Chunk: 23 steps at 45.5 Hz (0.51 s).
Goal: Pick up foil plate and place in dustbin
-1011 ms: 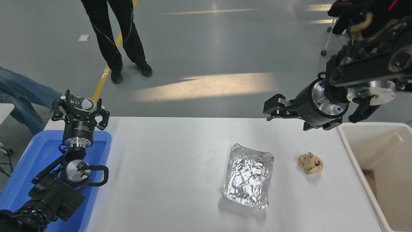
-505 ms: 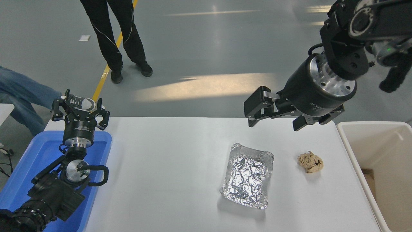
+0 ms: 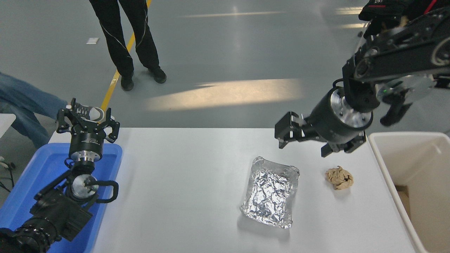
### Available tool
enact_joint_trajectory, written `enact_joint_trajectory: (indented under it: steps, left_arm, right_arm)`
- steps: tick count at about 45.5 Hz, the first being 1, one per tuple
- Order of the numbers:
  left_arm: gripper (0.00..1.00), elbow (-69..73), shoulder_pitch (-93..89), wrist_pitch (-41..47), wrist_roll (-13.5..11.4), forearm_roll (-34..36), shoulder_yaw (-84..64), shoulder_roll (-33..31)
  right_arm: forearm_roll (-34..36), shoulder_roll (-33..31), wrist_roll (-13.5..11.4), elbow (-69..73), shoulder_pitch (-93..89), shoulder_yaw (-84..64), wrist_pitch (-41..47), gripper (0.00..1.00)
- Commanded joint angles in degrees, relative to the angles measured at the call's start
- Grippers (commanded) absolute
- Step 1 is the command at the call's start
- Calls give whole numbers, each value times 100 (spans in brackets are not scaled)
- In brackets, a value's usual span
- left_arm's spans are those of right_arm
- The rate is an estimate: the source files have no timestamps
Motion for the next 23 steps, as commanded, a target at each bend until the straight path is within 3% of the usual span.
enact_joint_trajectory:
  steps: [1,10,23]
  left_arm:
    - [99,1,3,0,1,8,-2,0]
    - [99,1,3,0,1,-1,-2,0]
    - [99,1,3,0,1,-1,-2,0]
  right_arm:
    - [-48,52,-12,-545,-1954,431,-1169,98]
    - [-84,148,-3,-1221,-3044,554,-1794,98]
    - [-92,315,-3,-2039,-3994,1143,-1899,93]
